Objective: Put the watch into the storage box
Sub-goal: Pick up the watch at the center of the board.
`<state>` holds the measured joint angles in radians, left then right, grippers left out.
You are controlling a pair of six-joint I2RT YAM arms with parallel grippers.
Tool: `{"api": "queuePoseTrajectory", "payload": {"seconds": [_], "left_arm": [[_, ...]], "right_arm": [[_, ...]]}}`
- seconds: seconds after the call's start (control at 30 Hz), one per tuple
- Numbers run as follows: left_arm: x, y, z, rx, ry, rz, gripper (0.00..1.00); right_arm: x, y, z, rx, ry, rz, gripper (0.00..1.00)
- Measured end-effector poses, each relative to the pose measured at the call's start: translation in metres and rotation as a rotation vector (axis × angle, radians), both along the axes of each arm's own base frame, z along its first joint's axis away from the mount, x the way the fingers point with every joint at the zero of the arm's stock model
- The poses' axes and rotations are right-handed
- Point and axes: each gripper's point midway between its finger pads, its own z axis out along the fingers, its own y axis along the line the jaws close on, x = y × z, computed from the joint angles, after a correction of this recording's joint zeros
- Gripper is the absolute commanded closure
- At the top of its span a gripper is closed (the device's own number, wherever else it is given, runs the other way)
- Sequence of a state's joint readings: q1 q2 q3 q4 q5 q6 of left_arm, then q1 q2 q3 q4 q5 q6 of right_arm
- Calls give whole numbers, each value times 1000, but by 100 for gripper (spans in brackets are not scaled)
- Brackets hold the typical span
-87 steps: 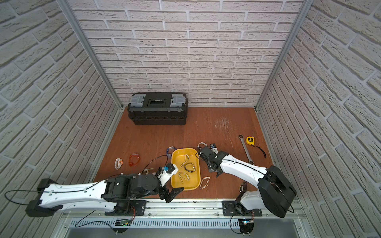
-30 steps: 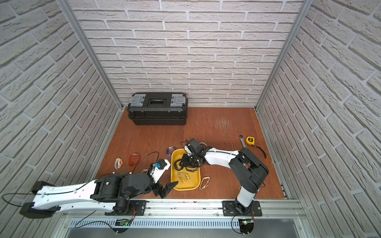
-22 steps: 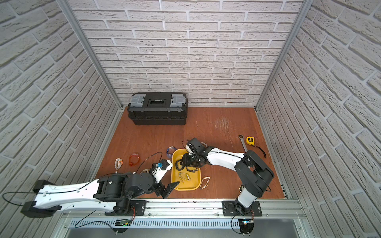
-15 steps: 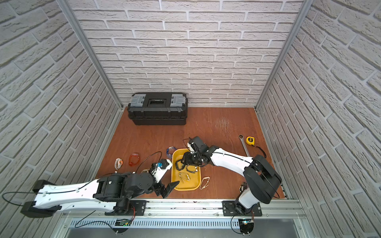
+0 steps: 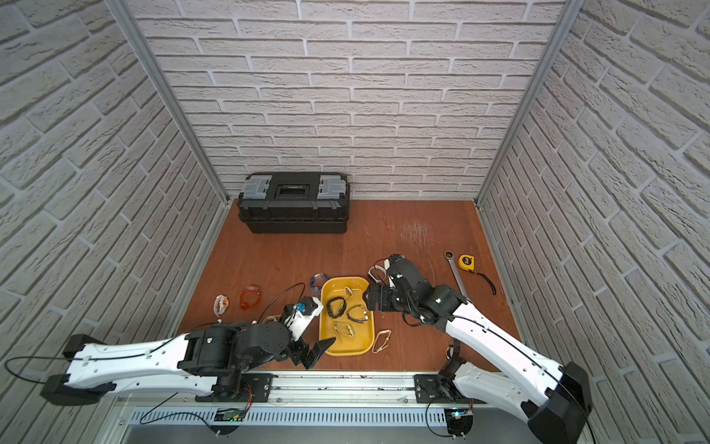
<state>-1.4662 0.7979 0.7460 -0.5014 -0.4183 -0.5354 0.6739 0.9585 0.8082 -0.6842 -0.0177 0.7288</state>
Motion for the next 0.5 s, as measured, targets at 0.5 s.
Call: {"api": "queuePoseTrajectory", "payload": {"seconds": [0.5], "left_arm": [[-1,-4,-8,18,24,7,2]], "right_arm": [[-88,-45,-109,-147,306,-90,13]]}}
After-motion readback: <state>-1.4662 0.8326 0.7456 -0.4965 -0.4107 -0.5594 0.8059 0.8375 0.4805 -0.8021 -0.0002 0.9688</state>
